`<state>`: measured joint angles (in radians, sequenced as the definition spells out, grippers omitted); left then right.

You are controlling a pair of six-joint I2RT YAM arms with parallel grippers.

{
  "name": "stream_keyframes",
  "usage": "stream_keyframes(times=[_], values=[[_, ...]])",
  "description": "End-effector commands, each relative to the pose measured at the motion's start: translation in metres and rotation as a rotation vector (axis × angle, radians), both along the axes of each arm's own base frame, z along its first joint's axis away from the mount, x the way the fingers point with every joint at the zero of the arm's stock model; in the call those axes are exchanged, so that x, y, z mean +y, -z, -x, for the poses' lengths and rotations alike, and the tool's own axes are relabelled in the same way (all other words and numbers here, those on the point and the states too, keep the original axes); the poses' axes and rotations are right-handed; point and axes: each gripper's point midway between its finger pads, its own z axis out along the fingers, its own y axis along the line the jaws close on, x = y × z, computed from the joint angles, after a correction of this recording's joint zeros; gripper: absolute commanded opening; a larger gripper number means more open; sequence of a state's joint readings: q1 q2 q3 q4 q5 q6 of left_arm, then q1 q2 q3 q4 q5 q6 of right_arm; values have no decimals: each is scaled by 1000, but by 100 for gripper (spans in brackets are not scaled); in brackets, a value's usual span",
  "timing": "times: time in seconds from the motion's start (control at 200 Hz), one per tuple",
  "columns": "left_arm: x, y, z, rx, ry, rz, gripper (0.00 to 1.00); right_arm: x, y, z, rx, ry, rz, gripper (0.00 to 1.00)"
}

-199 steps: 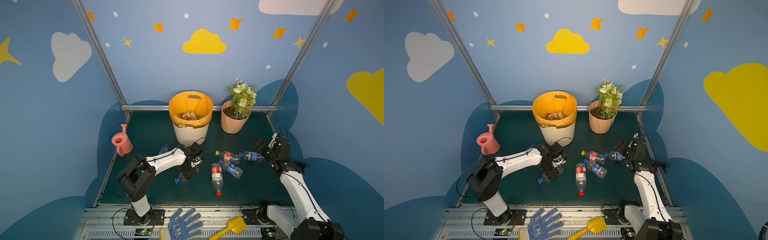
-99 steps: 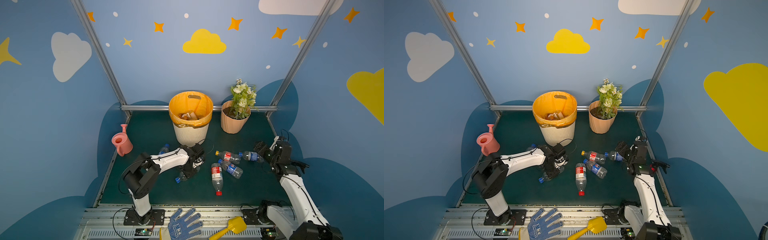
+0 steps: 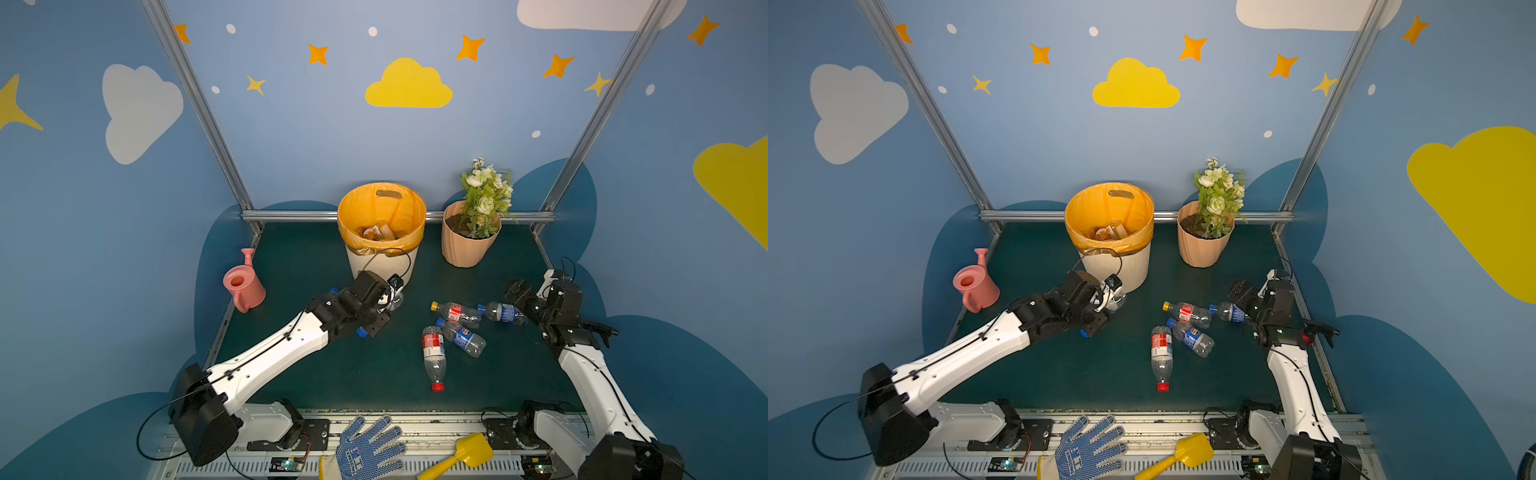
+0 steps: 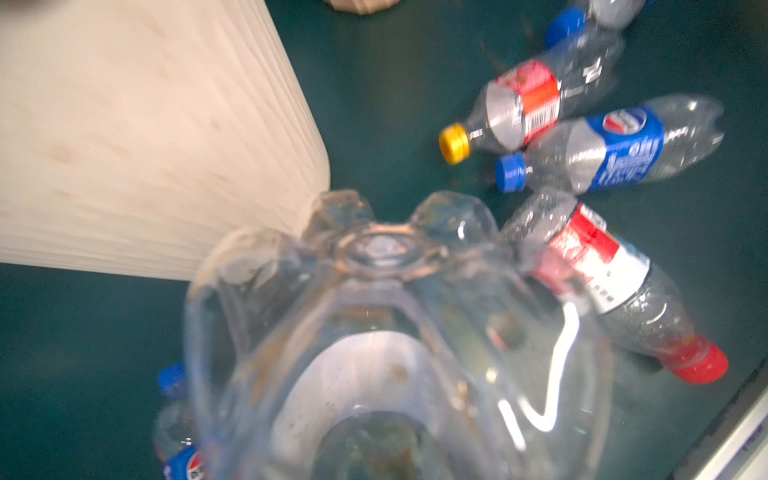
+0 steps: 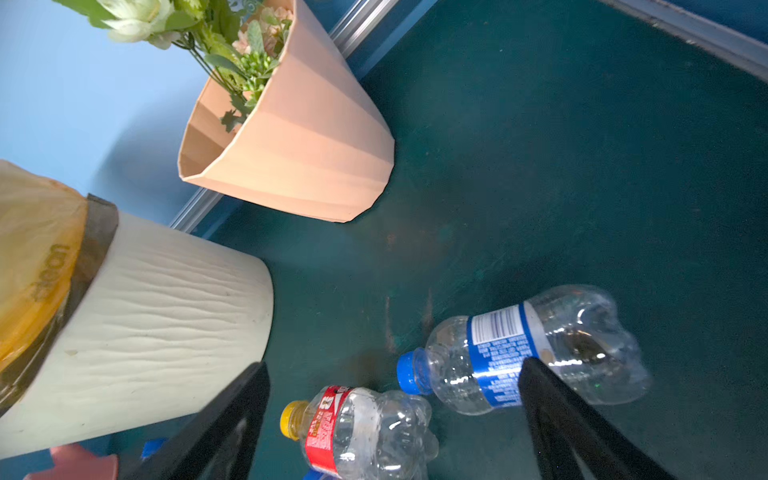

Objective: Throw the plastic bottles in the bin
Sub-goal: 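Close the left gripper on the crushed Pepsi bottle and lift it toward the bin, then hold the Pepsi bottle over the bin and open the left gripper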

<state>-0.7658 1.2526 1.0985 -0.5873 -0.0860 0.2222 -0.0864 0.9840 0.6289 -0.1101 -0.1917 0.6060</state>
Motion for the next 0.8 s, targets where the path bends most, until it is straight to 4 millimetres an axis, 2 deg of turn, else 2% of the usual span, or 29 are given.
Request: stream_keyframes(times=[0.0, 0.135, 0.3, 0.4, 0.501, 0.581, 0.711, 0.766, 0.796], values=[[9, -57, -17, -204, -96, 127, 49, 17, -10, -8, -50, -92, -49, 93], [23, -129, -17, -438, -146, 316, 49, 28, -12, -12, -62, -160, -63, 93], [42, -215, -3, -680, -158, 485, 53, 30, -10, -13, -55, -167, -67, 93], [38, -259, 5, -828, -88, 545, 54, 31, -9, -13, -50, -168, -76, 93], [37, -301, 6, -947, -68, 579, 53, 33, -9, -12, -48, -176, -86, 93], [28, -334, 6, -1015, -28, 591, 54, 35, -10, -10, -48, -183, -90, 93], [8, -372, -10, -1079, 25, 572, 54, 37, -15, -6, -58, -189, -85, 93], [0, -376, -28, -1069, 26, 571, 54, 36, -17, -4, -61, -185, -81, 93], [-5, -372, -43, -1041, 18, 569, 54, 36, -18, -2, -63, -185, -80, 93]])
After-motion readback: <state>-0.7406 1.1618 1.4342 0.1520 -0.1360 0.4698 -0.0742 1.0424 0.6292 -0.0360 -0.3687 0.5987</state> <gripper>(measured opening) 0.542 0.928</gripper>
